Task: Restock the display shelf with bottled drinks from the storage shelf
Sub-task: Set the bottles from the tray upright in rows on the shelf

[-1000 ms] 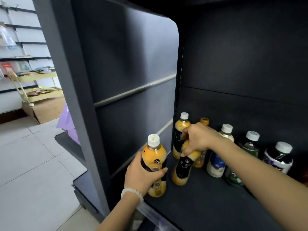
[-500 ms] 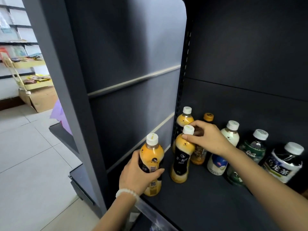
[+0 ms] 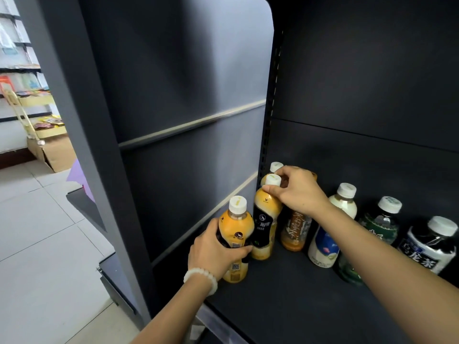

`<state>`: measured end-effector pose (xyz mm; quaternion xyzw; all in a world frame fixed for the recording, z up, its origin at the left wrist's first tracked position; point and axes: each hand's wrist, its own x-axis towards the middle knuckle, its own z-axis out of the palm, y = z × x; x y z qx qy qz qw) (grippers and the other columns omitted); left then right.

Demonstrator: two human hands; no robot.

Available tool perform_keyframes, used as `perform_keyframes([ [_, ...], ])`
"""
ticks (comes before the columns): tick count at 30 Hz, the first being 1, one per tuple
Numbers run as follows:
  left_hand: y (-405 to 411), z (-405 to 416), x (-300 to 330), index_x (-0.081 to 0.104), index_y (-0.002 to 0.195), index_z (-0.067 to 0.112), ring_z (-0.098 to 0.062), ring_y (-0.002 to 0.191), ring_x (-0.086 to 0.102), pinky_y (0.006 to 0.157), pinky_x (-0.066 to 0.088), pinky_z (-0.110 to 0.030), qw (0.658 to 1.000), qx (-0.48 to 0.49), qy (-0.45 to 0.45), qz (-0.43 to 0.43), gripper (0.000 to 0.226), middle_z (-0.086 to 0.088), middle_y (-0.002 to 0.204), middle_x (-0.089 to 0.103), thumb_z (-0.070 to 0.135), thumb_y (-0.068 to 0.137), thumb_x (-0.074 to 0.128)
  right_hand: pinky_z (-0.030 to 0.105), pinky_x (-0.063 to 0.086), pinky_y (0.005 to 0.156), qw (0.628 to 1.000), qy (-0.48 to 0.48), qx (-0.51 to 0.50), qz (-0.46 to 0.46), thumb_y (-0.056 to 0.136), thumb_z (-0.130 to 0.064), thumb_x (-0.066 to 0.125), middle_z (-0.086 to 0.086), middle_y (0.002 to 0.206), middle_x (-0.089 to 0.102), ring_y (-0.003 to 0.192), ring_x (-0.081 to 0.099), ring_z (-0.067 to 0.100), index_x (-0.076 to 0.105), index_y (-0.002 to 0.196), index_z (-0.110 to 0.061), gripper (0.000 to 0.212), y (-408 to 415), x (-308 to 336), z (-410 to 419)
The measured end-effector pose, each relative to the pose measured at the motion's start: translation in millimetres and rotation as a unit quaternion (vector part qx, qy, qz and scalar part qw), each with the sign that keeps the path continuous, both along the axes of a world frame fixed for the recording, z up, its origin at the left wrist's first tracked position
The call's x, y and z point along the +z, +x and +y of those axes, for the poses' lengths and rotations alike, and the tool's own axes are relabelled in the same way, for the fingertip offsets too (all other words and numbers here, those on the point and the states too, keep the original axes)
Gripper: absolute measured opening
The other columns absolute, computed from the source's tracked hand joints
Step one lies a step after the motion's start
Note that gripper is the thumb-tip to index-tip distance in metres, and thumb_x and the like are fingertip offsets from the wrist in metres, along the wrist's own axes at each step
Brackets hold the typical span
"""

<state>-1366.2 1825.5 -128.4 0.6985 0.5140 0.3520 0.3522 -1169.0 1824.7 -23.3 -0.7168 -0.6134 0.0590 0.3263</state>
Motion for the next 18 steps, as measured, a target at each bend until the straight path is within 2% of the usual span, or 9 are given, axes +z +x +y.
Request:
perform_keyframes([
  [6, 2, 16, -1, 0.046, 0.094, 0.051, -0.001, 0.093, 0.061, 0.082, 0.055, -0.035, 0.999, -0.033, -0.005, 0.001, 0.056, 0.022, 0.094, 0.065, 0.055, 0.05, 0.08, 0.03, 0.048, 0.078, 1.0, -0.003, -0.01, 0.023, 0.082, -0.034, 0.07, 0.003, 0.105, 0.062, 0.092, 0.058, 0.016, 0.061, 0.112, -0.013, 0.037, -1, -12, 15],
  [10, -6, 16, -6, 0.042, 0.104, 0.05, -0.002, 0.098, 0.059, 0.084, 0.054, -0.036, 0.998, -0.055, -0.012, 0.032, 0.069, 0.022, 0.103, 0.063, 0.061, 0.045, 0.076, 0.025, 0.042, 0.074, 0.999, -0.034, 0.008, 0.03, 0.082, -0.033, 0.07, 0.002, 0.107, 0.062, 0.095, 0.057, 0.014, 0.059, 0.116, -0.014, 0.04, 2, -5, 18],
  [12, -9, 13, -12, 0.039, 0.113, 0.048, -0.004, 0.1, 0.058, 0.084, 0.053, -0.035, 0.997, -0.05, -0.008, 0.054, 0.077, 0.021, 0.109, 0.06, 0.058, 0.048, 0.078, 0.025, 0.042, 0.079, 0.998, -0.054, 0.03, 0.017, 0.083, -0.031, 0.069, 0.003, 0.118, 0.06, 0.101, 0.056, 0.015, 0.053, 0.126, -0.015, 0.049, 1, -1, 20],
  [15, -10, 11, -21, 0.04, 0.109, 0.047, -0.002, 0.096, 0.058, 0.081, 0.053, -0.031, 0.998, -0.034, -0.014, 0.057, 0.066, 0.02, 0.108, 0.058, 0.046, 0.058, 0.082, 0.027, 0.042, 0.09, 0.995, -0.07, 0.066, 0.005, 0.086, -0.026, 0.066, 0.002, 0.132, 0.054, 0.117, 0.052, 0.019, 0.047, 0.134, -0.021, 0.053, -4, 1, 22],
  [18, -7, 11, -24, 0.042, 0.102, 0.048, -0.001, 0.094, 0.059, 0.079, 0.052, -0.026, 0.998, -0.019, -0.008, 0.051, 0.06, 0.021, 0.103, 0.059, 0.045, 0.059, 0.083, 0.025, 0.043, 0.087, 0.996, -0.066, 0.065, -0.013, 0.086, -0.025, 0.065, 0.003, 0.125, 0.059, 0.112, 0.054, 0.018, 0.054, 0.127, -0.021, 0.042, -5, 1, 24],
])
